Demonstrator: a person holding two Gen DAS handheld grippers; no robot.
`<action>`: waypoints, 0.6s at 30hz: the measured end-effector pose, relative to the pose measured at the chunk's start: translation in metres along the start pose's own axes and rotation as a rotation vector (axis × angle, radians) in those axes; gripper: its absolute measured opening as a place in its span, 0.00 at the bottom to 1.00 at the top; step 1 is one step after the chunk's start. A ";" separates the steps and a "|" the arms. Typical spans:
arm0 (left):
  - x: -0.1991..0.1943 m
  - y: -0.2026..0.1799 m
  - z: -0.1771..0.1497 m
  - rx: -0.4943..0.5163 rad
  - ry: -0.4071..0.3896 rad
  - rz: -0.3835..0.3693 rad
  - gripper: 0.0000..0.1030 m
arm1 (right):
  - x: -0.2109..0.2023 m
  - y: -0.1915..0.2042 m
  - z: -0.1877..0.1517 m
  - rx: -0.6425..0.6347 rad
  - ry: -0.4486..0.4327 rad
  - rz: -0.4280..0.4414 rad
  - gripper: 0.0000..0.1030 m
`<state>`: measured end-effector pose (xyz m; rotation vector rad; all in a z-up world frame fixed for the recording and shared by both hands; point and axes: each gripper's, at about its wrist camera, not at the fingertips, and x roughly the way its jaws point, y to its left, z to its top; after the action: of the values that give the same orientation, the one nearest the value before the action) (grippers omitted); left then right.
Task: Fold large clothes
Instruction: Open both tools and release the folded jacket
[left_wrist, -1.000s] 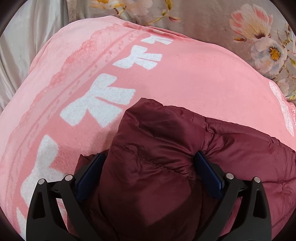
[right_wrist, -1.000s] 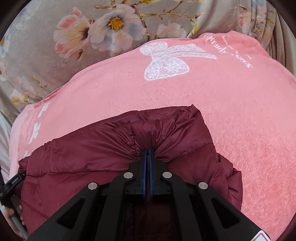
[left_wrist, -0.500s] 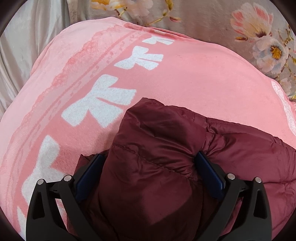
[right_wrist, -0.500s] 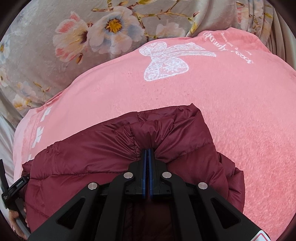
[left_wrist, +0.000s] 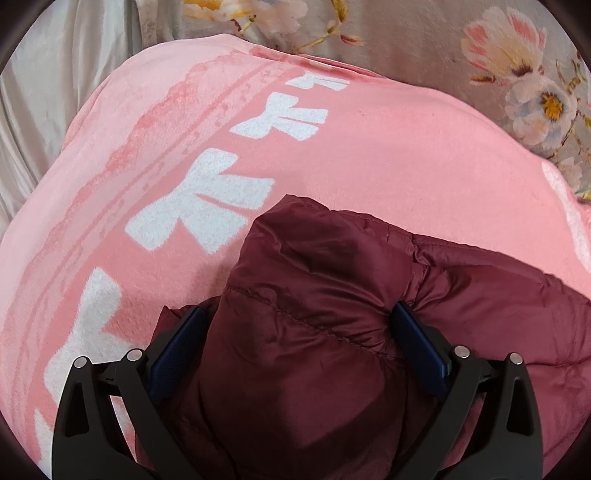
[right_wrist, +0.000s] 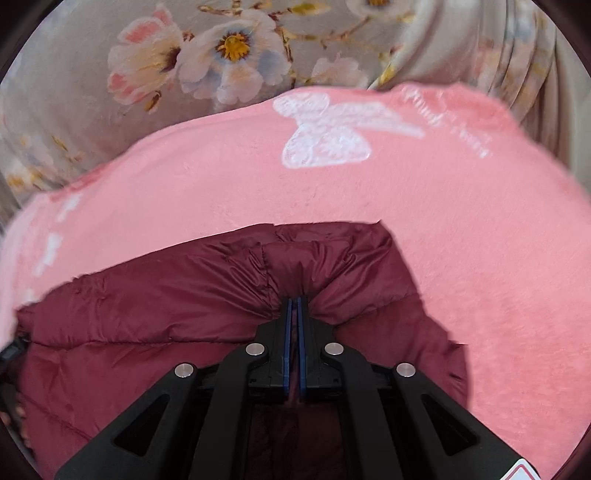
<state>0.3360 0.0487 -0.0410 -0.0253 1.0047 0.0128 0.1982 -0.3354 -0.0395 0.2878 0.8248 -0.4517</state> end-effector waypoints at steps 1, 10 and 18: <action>-0.003 0.004 0.000 -0.010 0.002 -0.014 0.94 | -0.012 0.008 -0.002 -0.011 -0.023 0.003 0.14; -0.073 0.050 -0.036 -0.129 0.033 -0.182 0.94 | -0.080 0.125 -0.062 -0.252 0.021 0.329 0.14; -0.082 0.096 -0.086 -0.246 0.096 -0.209 0.94 | -0.053 0.128 -0.092 -0.189 0.093 0.386 0.13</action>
<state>0.2176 0.1421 -0.0189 -0.3585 1.0881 -0.0562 0.1706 -0.1715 -0.0499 0.2856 0.8719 0.0017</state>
